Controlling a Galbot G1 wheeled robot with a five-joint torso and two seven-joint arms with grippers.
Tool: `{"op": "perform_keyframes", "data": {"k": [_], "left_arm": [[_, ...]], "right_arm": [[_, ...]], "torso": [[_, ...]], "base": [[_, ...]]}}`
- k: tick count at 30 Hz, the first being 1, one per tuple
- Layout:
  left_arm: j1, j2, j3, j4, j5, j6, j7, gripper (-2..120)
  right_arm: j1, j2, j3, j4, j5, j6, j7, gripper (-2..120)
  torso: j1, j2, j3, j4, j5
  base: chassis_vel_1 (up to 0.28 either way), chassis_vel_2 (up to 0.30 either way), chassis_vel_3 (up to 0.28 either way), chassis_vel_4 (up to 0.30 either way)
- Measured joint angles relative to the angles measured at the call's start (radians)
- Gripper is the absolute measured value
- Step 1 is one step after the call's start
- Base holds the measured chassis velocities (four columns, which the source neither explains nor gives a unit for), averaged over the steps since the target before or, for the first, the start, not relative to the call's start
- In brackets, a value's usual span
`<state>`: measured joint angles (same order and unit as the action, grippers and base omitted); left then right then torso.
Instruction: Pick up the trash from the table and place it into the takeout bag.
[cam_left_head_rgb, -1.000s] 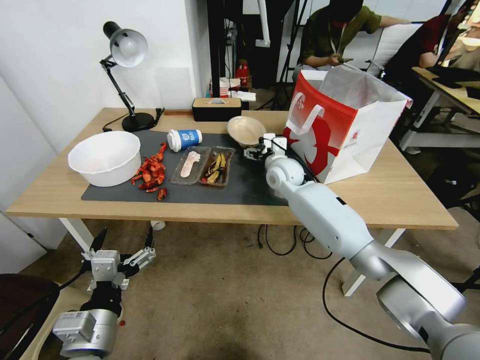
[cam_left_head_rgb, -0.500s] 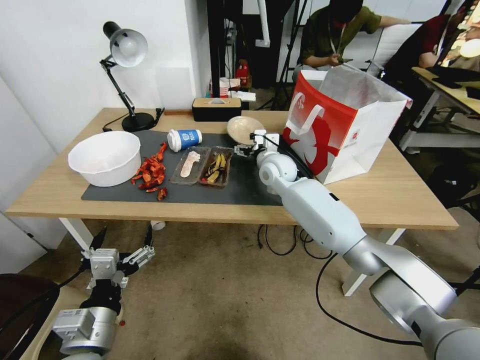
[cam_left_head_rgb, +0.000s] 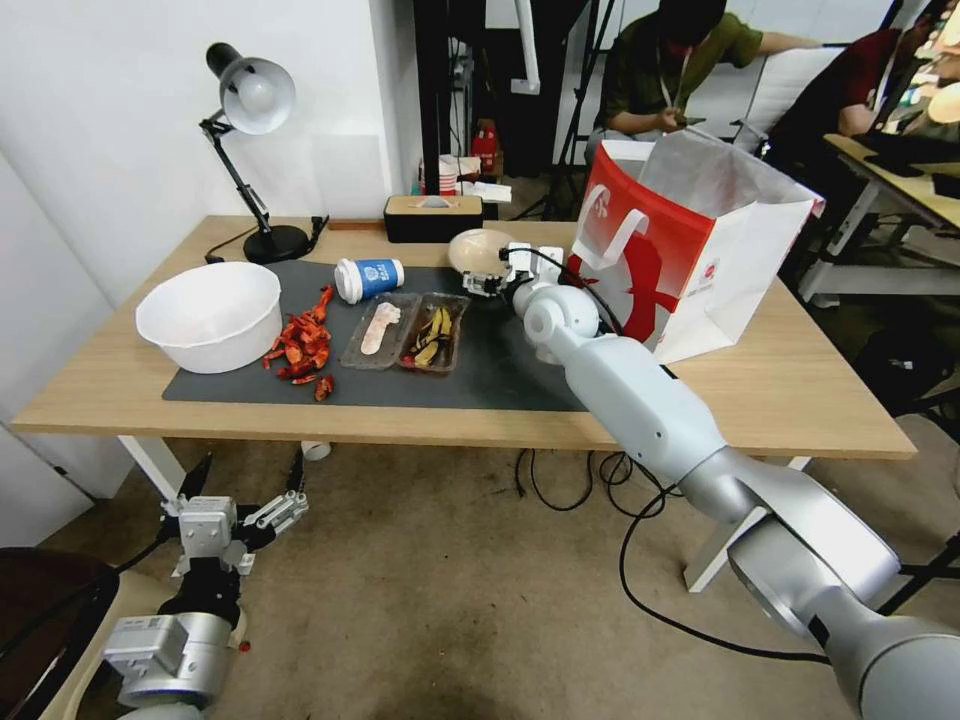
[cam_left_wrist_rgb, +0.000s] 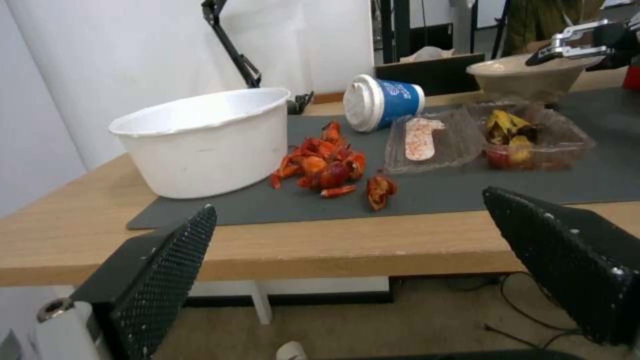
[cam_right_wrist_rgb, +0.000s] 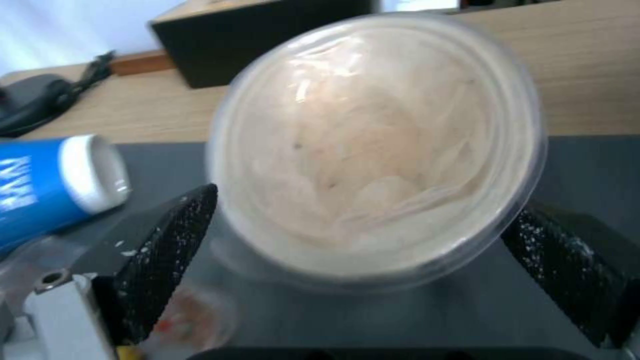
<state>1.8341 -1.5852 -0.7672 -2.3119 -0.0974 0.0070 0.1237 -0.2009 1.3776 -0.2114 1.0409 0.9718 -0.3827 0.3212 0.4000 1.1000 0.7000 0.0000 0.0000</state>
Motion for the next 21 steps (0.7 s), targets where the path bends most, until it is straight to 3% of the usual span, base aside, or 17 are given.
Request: {"op": "perform_keyframes", "data": {"k": [21], "left_arm": [[-0.002,0.004,-0.003,-0.001,-0.003,0.003,-0.001,100]], "right_arm": [[0.04,0.042,0.037,-0.106,-0.02,-0.025,0.025,100]], "torso": [[0.0,0.0,0.0,0.0001,-0.0001]], "base": [[0.0,0.0,0.0,0.0]]}}
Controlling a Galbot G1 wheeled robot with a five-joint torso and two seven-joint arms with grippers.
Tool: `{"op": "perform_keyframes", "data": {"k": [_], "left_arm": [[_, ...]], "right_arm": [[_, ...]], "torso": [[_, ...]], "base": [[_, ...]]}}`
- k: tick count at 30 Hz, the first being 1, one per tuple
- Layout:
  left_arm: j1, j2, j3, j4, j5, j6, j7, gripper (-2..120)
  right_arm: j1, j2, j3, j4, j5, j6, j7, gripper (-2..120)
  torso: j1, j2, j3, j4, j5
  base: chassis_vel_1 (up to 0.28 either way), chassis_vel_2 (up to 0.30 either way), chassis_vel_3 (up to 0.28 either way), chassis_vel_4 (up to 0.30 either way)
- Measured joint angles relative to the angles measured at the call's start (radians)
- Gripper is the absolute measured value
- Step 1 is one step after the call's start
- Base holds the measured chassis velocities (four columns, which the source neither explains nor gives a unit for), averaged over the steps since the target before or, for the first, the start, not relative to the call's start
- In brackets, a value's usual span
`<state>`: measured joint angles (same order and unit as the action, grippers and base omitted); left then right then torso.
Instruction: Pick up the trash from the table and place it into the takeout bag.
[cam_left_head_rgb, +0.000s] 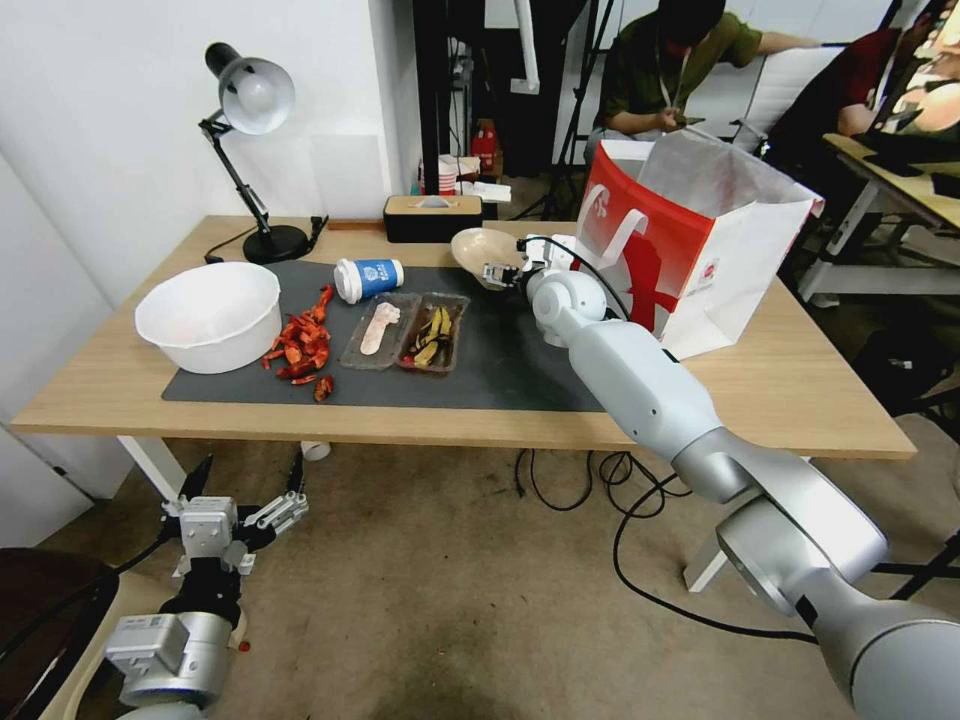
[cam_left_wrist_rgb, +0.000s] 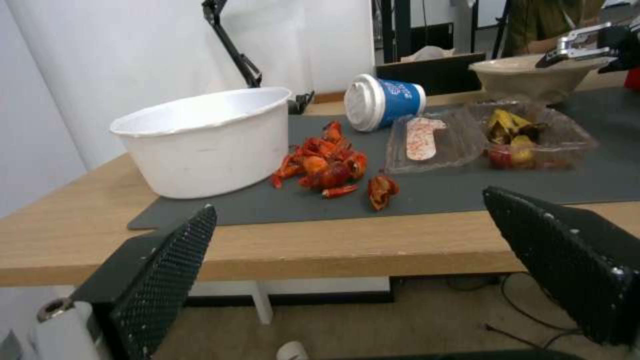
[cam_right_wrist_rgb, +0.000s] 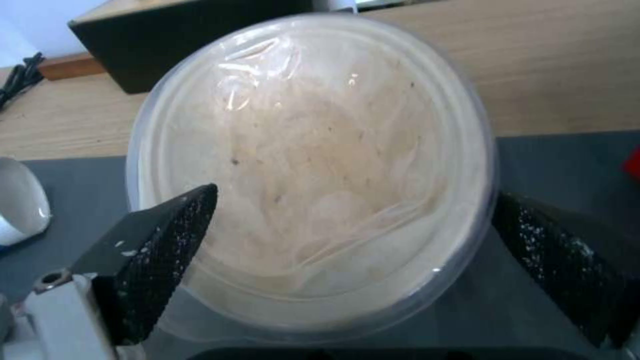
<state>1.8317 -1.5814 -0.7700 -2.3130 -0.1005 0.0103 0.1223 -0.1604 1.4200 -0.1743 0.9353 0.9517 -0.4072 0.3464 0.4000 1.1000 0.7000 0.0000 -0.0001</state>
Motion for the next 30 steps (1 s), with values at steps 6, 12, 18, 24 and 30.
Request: {"op": "perform_keyframes", "data": {"k": [6,12,18,24,30], "left_arm": [[0.001,0.007,-0.007,-0.006,-0.014,0.0,-0.006,100],[0.002,0.009,-0.008,-0.009,-0.019,0.0,-0.013,100],[0.001,0.011,-0.008,-0.012,-0.023,-0.001,-0.015,100],[-0.002,0.012,-0.007,-0.013,-0.025,-0.001,-0.015,100],[-0.003,0.012,-0.005,-0.015,-0.025,-0.001,-0.015,100]], "right_arm": [[0.016,0.028,0.02,-0.051,-0.005,0.0,-0.01,100],[0.035,0.041,0.032,-0.077,0.003,0.001,-0.021,96],[0.027,0.043,0.036,-0.072,0.015,-0.002,-0.005,80],[-0.004,0.026,0.019,-0.025,0.026,-0.006,0.031,52],[-0.015,0.013,0.001,0.007,0.031,-0.014,0.06,32]], "torso": [[0.0,0.0,0.0,0.0,0.0001],[0.0,0.0,0.0,0.0,0.0],[0.0,0.0,0.0,0.0,0.0001],[0.0,0.0,0.0,-0.0001,0.0001],[0.0,0.0,0.0,0.0,0.0001]], "base": [[0.0,0.0,0.0,0.0],[0.0,0.0,0.0,0.0],[0.0,0.0,0.0,0.0],[0.0,0.0,0.0,0.0],[0.0,0.0,0.0,0.0]]}}
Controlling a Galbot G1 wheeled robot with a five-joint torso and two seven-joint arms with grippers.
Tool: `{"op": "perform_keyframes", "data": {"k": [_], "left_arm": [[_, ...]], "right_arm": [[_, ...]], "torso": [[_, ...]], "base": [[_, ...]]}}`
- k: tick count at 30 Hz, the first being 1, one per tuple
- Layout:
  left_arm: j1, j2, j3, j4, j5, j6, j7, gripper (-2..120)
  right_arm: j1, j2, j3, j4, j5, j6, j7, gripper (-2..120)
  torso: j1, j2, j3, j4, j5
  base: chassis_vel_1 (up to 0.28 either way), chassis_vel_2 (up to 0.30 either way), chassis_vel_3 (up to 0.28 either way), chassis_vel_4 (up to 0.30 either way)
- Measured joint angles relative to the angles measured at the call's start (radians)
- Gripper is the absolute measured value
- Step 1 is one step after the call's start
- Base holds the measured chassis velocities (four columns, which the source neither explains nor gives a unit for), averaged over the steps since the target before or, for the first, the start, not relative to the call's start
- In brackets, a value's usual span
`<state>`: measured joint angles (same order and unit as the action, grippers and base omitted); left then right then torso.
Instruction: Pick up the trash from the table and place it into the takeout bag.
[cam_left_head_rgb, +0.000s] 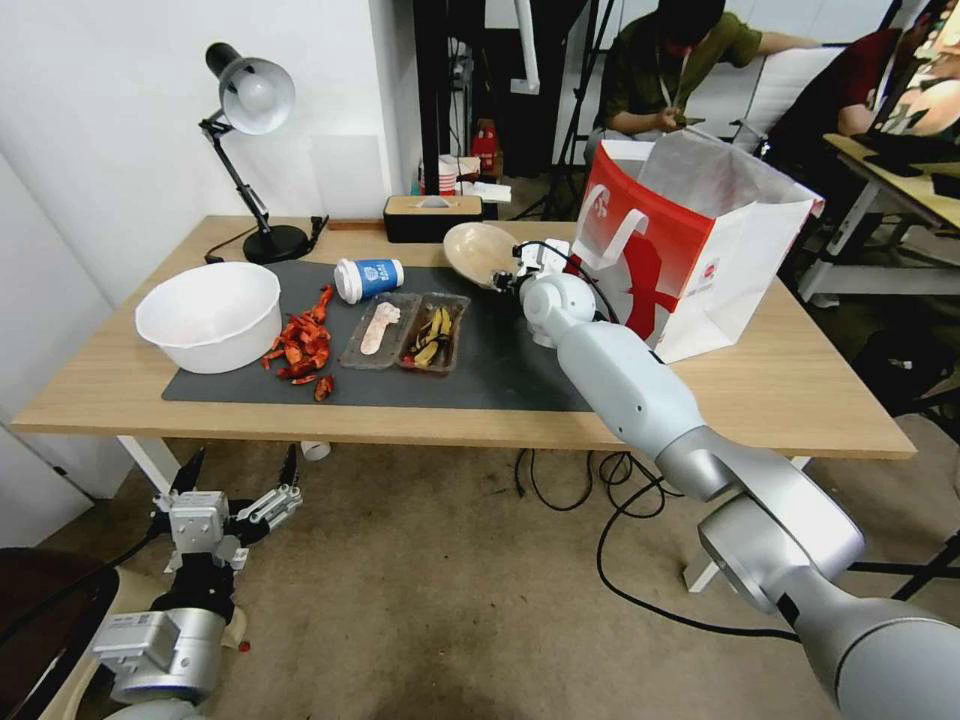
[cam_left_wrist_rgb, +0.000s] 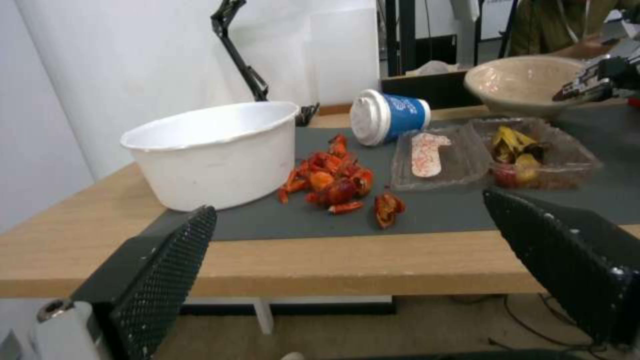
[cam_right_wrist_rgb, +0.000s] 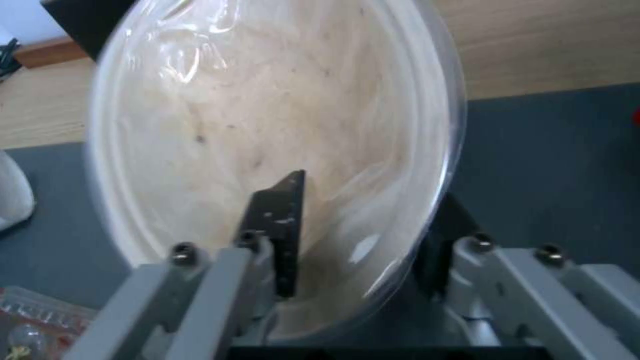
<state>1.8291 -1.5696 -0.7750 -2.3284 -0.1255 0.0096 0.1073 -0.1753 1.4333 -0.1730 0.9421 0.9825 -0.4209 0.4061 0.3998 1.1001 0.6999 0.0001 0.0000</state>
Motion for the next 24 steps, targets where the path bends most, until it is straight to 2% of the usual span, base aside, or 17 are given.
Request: {"op": "perform_keyframes", "data": {"k": [5,6,7,9,10,13,16,17,19,20,23,24], "left_arm": [[0.001,0.0,0.0,-0.003,0.0,0.0,0.0,100],[0.001,0.0,0.0,-0.003,0.0,0.0,0.0,100],[0.001,0.001,0.001,-0.003,0.0,0.0,-0.001,100],[0.001,0.001,0.001,-0.003,0.0,-0.001,-0.001,100],[0.001,0.001,0.001,-0.003,0.0,-0.001,-0.001,100],[0.0,0.001,0.002,-0.003,-0.001,-0.001,-0.001,100],[0.0,0.001,0.001,-0.004,-0.003,-0.001,-0.001,100],[0.0,0.001,0.001,-0.004,-0.003,-0.001,-0.001,100],[0.0,0.005,-0.002,-0.005,-0.007,-0.001,-0.002,100],[0.0,0.005,-0.002,-0.005,-0.007,-0.001,-0.002,100],[0.001,0.009,-0.006,-0.006,-0.01,0.001,-0.004,100],[0.001,0.009,-0.006,-0.006,-0.01,0.001,-0.004,100]], "right_arm": [[-0.002,-0.006,-0.005,0.013,0.011,-0.003,0.022,14],[-0.002,-0.006,-0.005,0.013,0.011,-0.003,0.022,14],[-0.006,-0.007,-0.004,0.018,0.016,-0.002,0.031,7],[-0.01,-0.011,-0.004,0.027,0.019,-0.001,0.035,6],[-0.02,-0.02,-0.011,0.049,0.019,0.005,0.043,1],[-0.045,-0.038,-0.028,0.107,0.013,0.022,0.056,0],[-0.108,-0.099,-0.061,0.273,-0.032,0.066,0.073,0],[-0.108,-0.099,-0.061,0.273,-0.032,0.066,0.073,0],[-0.169,-0.167,-0.083,0.421,-0.091,0.1,0.075,0],[-0.169,-0.167,-0.083,0.421,-0.091,0.1,0.075,0],[-0.239,-0.244,-0.09,0.607,-0.128,0.12,0.075,0],[-0.239,-0.244,-0.09,0.607,-0.128,0.12,0.075,0]], "torso": [[0.0,0.0,0.0,0.0001,-0.0001],[0.0,0.0,0.0,0.0001,-0.0001],[0.0,0.0,0.0,-0.0003,0.0],[0.0,0.0,0.0,-0.0001,-0.0001],[0.0,0.0,0.0,-0.0003,0.0],[0.0,0.0,0.0,-0.0003,0.0],[0.0,0.0,0.0,0.0001,-0.0001],[0.0,0.0,0.0,0.0001,-0.0001],[0.0,0.0,0.0,-0.0003,0.0002],[0.0,0.0,0.0,-0.0003,0.0002],[0.0,0.0,0.0,-0.0003,0.0],[0.0,0.0,0.0,-0.0003,0.0]], "base": [[0.0,0.0,0.0,0.0],[0.0,0.0,0.0,0.0],[0.0,0.0,0.0,0.0],[0.0,0.0,0.0,0.0],[0.0,0.0,0.0,0.0],[0.0,0.0,0.0,0.0],[0.0,0.0,0.0,0.0],[0.0,0.0,0.0,0.0],[0.0,0.0,0.0,0.0],[0.0,0.0,0.0,0.0],[0.0,0.0,0.0,0.0],[0.0,0.0,0.0,0.0]]}}
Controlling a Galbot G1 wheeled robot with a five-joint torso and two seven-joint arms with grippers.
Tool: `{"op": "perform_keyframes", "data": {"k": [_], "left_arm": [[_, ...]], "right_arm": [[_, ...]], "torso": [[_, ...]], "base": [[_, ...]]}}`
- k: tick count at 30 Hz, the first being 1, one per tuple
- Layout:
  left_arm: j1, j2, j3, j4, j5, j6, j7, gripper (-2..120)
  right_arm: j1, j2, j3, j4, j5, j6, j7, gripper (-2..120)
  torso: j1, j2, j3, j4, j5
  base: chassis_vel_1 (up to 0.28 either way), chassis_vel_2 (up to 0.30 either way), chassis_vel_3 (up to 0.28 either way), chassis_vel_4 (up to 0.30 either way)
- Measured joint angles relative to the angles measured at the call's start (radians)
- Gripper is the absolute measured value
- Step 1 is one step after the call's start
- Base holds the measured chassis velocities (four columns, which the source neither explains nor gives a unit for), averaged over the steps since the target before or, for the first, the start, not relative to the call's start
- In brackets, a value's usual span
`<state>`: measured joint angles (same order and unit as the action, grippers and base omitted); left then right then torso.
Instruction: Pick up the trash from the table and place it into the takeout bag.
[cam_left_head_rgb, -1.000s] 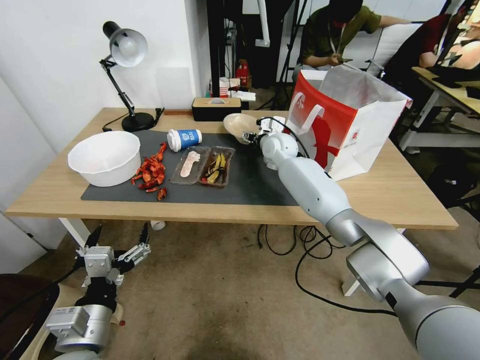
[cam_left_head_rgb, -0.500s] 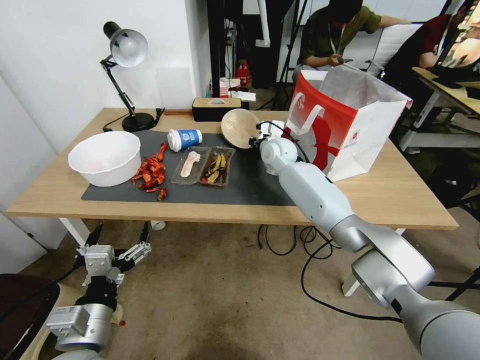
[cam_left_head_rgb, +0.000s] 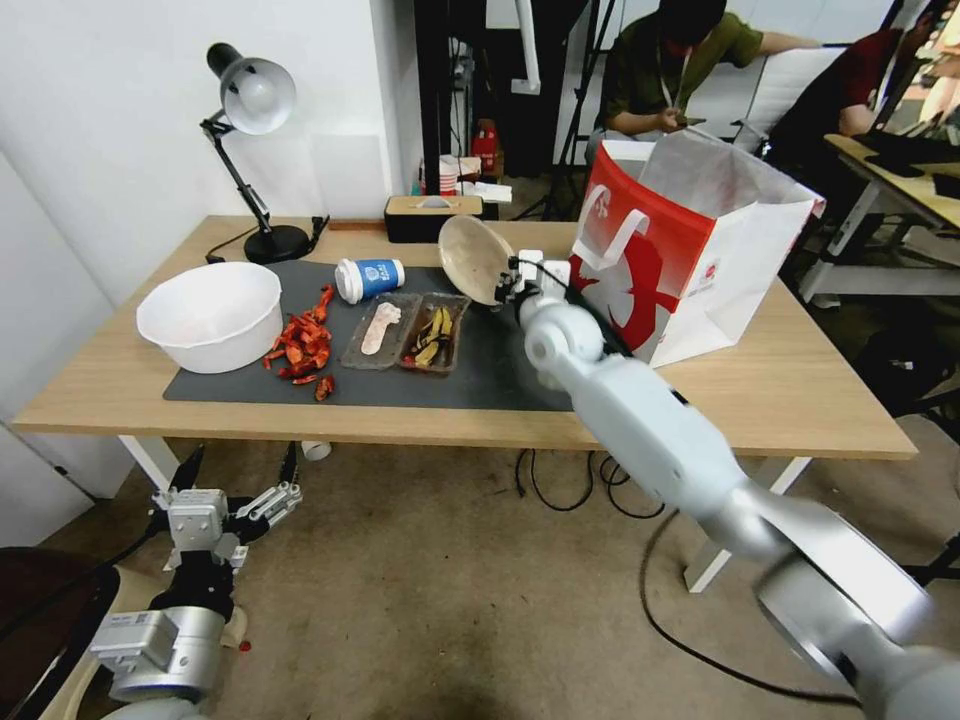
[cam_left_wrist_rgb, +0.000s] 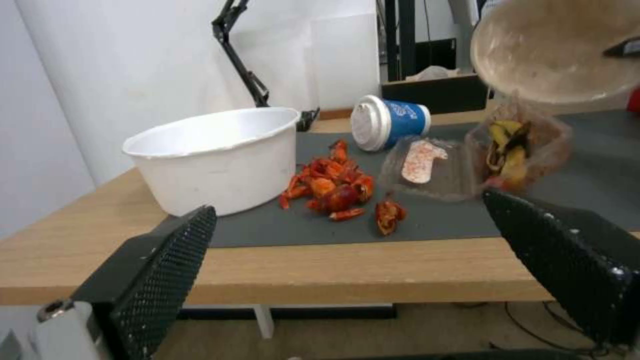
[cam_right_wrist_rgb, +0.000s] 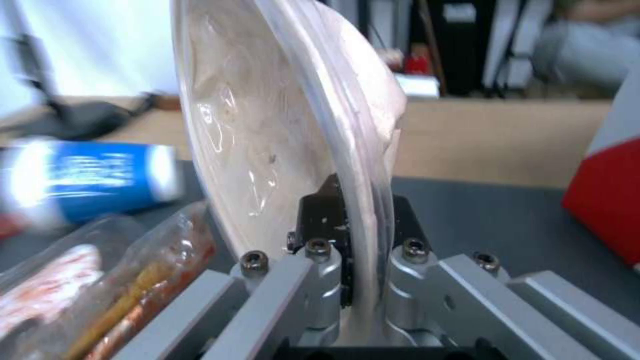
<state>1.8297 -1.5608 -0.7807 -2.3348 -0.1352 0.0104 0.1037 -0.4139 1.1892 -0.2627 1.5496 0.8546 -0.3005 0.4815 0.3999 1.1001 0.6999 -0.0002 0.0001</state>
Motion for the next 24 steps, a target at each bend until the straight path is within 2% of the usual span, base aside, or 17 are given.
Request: {"op": "perform_keyframes", "data": {"k": [4,10,12,19,22,24], "left_arm": [[0.003,0.0,0.001,0.001,0.002,0.001,-0.001,100],[0.007,-0.008,0.009,0.002,0.013,0.0,-0.001,100],[0.008,-0.011,0.013,0.005,0.02,-0.003,0.0,100],[0.009,-0.013,0.015,0.005,0.022,-0.003,0.001,100],[0.01,-0.014,0.015,0.003,0.023,-0.003,0.001,100],[0.011,-0.014,0.015,0.001,0.023,-0.003,0.001,100]], "right_arm": [[-0.07,-0.072,0.015,0.134,-0.082,0.037,-0.022,0],[-0.151,-0.129,0.061,0.227,-0.176,0.094,-0.088,0],[-0.225,-0.161,0.121,0.279,-0.262,0.174,-0.15,0],[-0.282,-0.212,0.238,0.386,-0.315,0.289,-0.263,0],[-0.282,-0.242,0.273,0.437,-0.314,0.298,-0.269,0],[-0.256,-0.281,0.323,0.479,-0.304,0.288,-0.234,0]], "torso": [[0.0,0.0,0.0,0.0002,0.0],[0.0,0.0,0.0,0.0003,0.0],[0.0,0.0,0.0,0.0002,0.0003],[0.0,0.0,0.0,0.0002,0.0001],[0.0,0.0,0.0,0.0003,0.0],[0.0,0.0,0.0,0.0002,-0.0002]], "base": [[0.0,0.0,0.0,0.0],[0.0,0.0,0.0,0.0],[0.0,0.0,0.0,0.0],[0.0,0.0,0.0,0.0],[0.0,0.0,0.0,0.0],[0.0,0.0,0.0,0.0]]}}
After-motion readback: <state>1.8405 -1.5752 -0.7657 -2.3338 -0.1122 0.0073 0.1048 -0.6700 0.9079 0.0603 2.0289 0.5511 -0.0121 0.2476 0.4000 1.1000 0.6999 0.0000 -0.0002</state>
